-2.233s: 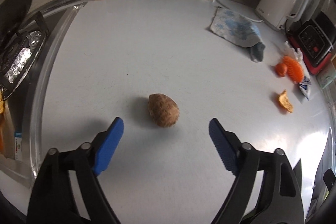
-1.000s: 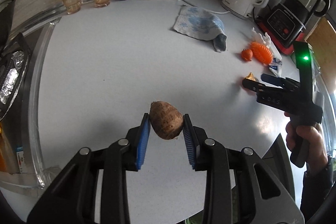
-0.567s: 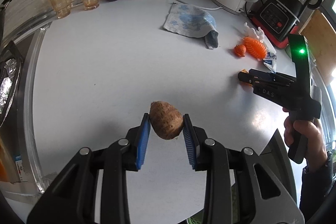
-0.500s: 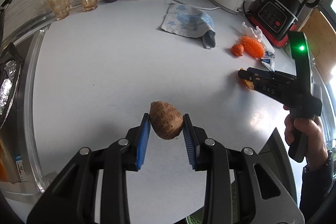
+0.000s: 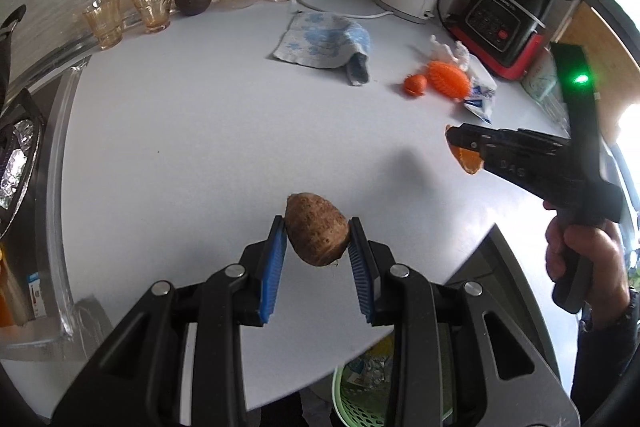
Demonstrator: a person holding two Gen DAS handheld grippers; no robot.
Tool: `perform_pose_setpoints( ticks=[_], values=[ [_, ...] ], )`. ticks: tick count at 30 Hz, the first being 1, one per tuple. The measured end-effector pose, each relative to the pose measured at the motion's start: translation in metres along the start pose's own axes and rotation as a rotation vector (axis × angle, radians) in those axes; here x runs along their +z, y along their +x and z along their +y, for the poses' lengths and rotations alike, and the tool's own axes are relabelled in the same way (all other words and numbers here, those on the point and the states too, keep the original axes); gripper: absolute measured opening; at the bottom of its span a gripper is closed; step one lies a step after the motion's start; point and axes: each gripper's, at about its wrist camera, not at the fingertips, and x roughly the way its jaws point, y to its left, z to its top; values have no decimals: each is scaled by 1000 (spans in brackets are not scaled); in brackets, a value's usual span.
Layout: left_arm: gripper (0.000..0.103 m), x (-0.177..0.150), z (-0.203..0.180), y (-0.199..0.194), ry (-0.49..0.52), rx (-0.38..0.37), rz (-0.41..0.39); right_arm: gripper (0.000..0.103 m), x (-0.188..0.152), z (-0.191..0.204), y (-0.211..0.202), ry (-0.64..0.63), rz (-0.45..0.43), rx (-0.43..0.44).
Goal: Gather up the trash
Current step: 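Lift the taro with the left tool while the right tool grasps the orange peel, then carry the taro and peel over the green basket and open both tools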
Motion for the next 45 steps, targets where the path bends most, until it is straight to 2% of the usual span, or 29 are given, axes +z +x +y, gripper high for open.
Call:
perform_pose_setpoints(
  ticks=[4,9,12,16,18,19,20,22,26,28,33,39,45],
  values=[
    [31,-14,-23,-12,19,-21,-3,18,-28,7,-47,-24,-16,3],
    [31,-38,-55,-28,34,-41,-2,18,-83,14,-101,-26,2,20],
    [31,-55,-70,-36,18,-64,5,18,-120,21,-119,-30,30,42],
    [31,-76,-87,-41,-4,-53,11,19,-156,30,-122,-39,69,86],
    [31,-86,-95,-43,-14,-46,17,27,-169,33,-117,-51,85,100],
    [31,-90,-98,-44,-17,-41,20,37,-175,34,-113,-52,100,99],
    [31,-95,-100,-45,-18,-34,22,48,-178,34,-112,-55,105,98],
    [31,-102,-105,-47,-18,-14,25,62,-182,34,-113,-58,102,90],
    [31,-114,-111,-53,-32,5,31,77,-183,30,-128,-66,63,83],
    [31,-118,-114,-55,-32,13,32,80,-183,25,-136,-65,43,78],
    [31,-127,-124,-58,-17,19,40,80,-180,17,-146,-62,15,74],
    [31,-133,-142,-55,14,-9,63,83,-183,3,-164,-46,-13,46],
    [31,-135,-159,-65,37,-31,43,83,-189,-13,-183,-22,-37,19]
  ],
)
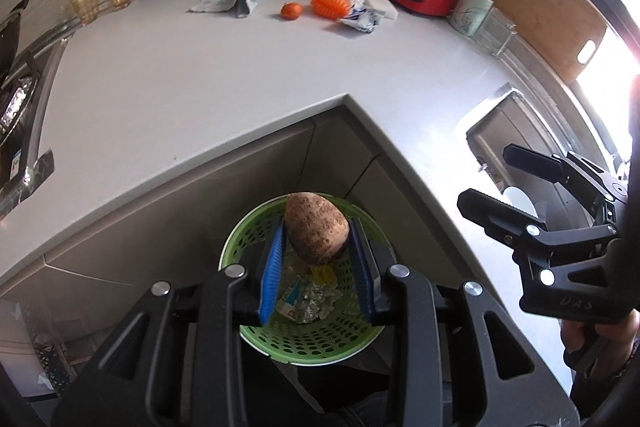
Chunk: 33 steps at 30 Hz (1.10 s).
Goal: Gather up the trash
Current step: 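Carry the taro and peel over the green basket and open both tools, then grasp the blue-white cloth with the left tool while the right tool grasps the crumpled tissue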
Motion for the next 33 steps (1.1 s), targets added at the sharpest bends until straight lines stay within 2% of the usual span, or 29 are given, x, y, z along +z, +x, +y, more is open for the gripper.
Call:
perform_pose_setpoints(
  ticks=[3,5,9,11,12,13,14,16,18,26,29,33],
  values=[
    [31,-1,-6,-3,13,-1,-10,83,-3,-6,-8,11,-12,-10],
    [31,-4,-8,1,16,-2,-2,87,-4,-10,-14,17,-23,-22],
    [31,-15,-11,20,20,-17,66,88,-7,-16,-23,28,-41,-36],
    [40,-19,-12,29,14,-21,108,88,-8,-20,-26,34,-44,-40],
    [55,-21,-12,31,7,-17,118,88,-9,-21,-28,37,-47,-42],
    [64,-22,-12,31,2,-12,117,88,-9,-21,-28,39,-48,-44],
    [66,-22,-13,28,-1,-6,104,88,-10,-22,-30,43,-50,-45],
    [78,-21,-14,22,2,-3,84,88,-12,-25,-32,53,-57,-48],
    [82,-19,-14,15,4,5,60,88,-12,-27,-33,65,-59,-44],
    [84,-5,-13,0,13,18,16,89,-7,-34,-40,100,-89,-48],
    [91,5,-8,-6,22,39,-11,94,2,-35,-45,112,-118,-52],
    [94,29,13,-11,20,50,-49,94,25,-35,-46,123,-151,-76]
  ],
)
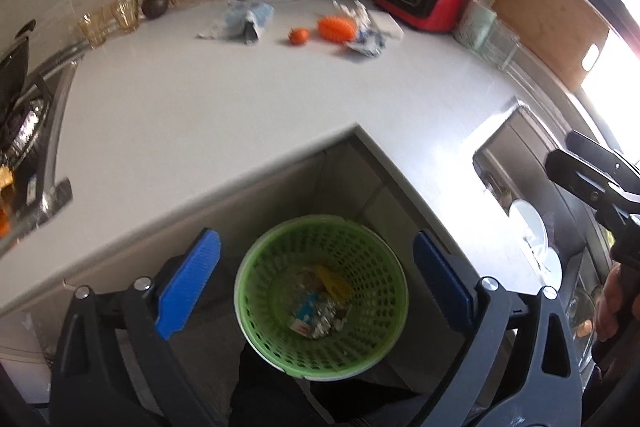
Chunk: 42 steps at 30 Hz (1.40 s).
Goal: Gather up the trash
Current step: 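Grasp the blue-white cloth with the left tool while the right tool grasps the crumpled tissue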
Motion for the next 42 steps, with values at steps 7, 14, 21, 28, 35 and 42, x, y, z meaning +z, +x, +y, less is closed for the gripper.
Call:
perform_pose_setpoints(
  ticks=[7,14,21,28,35,42],
  values=[
    [95,69,51,24,-7,8,-39,101,43,9,26,42,-34,-66],
    [95,149,92,68,30,23,-63,101,88,15,69,121,-48,-127],
    [95,229,117,144,83,-14,-42,101,124,20,119,215,-26,-206],
    [94,285,122,222,80,-28,8,101,141,20,157,282,13,-281],
    [69,307,116,282,33,-33,83,101,158,6,189,297,37,-311],
    [24,311,110,297,52,1,72,101,192,-18,239,247,54,-281]
  ],
)
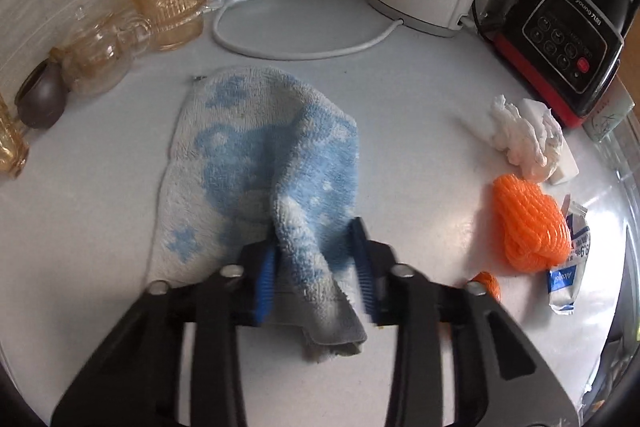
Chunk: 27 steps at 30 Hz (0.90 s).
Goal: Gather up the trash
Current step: 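Grasp the blue-white cloth with the left tool while the right tool grasps the crumpled tissue, then carry the cloth and tissue over the green basket and release both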
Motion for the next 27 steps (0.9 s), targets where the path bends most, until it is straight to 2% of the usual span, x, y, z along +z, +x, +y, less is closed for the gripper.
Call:
perform_pose_setpoints(
  ticks=[4,9,15,18,20,23,27],
  values=[
    [14,4,2,0,-23,7,-3,101,31,-1,44,-35,11,16],
    [13,0,9,-20,-40,25,-53,100,59,-2,105,-37,57,40],
    [13,-5,15,-43,-49,22,-104,87,72,-1,162,-64,131,23],
    [13,-7,25,-50,-82,10,-110,65,73,-3,177,-56,166,33],
    [13,-7,28,-53,-95,11,-119,43,73,-5,183,-41,187,57],
    [13,-8,33,-59,-113,8,-130,28,78,0,185,-45,188,76],
    [13,-8,36,-67,-113,13,-142,23,86,13,178,-70,166,90]
  ],
)
